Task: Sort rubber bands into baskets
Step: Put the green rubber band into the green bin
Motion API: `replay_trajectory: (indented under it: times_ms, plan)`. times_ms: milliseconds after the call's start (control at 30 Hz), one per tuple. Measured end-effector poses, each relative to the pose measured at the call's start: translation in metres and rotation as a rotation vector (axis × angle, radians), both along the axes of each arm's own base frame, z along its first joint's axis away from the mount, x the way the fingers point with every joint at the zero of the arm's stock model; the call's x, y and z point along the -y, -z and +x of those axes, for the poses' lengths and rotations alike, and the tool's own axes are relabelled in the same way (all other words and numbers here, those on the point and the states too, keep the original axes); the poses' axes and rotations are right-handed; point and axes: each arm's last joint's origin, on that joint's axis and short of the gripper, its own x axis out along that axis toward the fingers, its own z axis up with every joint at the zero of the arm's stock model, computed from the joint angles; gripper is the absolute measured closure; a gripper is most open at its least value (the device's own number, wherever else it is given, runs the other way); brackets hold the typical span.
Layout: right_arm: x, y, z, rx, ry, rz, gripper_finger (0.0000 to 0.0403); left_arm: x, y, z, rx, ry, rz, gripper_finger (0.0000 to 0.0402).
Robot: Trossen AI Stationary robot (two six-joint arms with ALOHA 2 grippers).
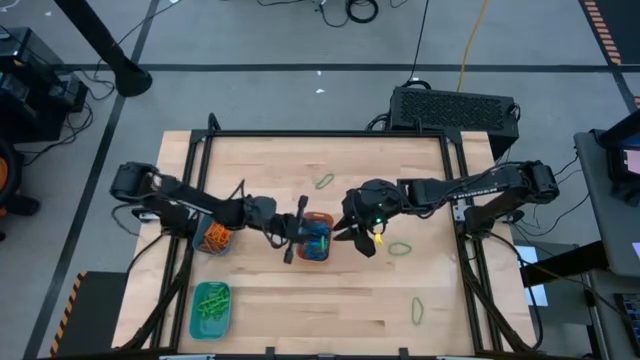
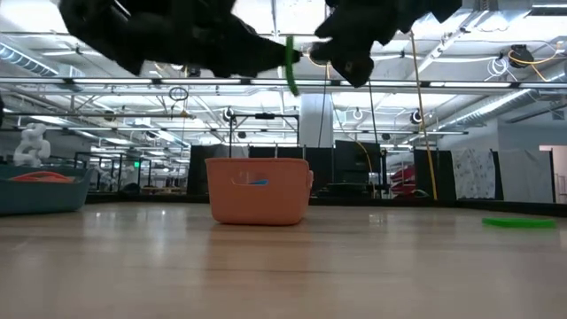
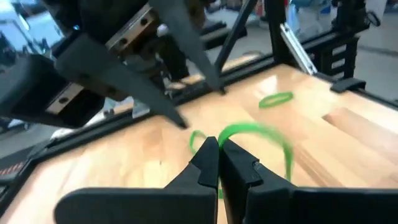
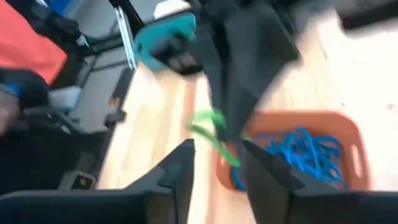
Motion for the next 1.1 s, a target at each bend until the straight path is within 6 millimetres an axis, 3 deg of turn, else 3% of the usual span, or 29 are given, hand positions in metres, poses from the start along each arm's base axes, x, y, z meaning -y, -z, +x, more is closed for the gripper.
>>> replay_trajectory:
  times_ms: [233,567,767,1100]
  plan:
    - [-0.007,0.01,-0.007,-0.103,-0.042,-0.072,0.0238,0.026,-0.033,-0.037,-0.142,-0.025,-0.011,0.04]
    - [-0.034,0.012,-0.011,-0.071,-0.078,-0.302,0.0232,0.06,-0.059,-0.105,-0.603,-0.177,-0.481,0.04]
    - [-0.038,0.015,-0.014,-0.103,-0.096,-0.309,0.0232,0.085,-0.058,-0.131,-0.905,-0.289,-0.657,0.04]
    - [-0.038,0.016,-0.015,-0.123,-0.096,-0.302,0.0232,0.117,-0.036,-0.165,-1.345,-0.481,-0.842,0.0401]
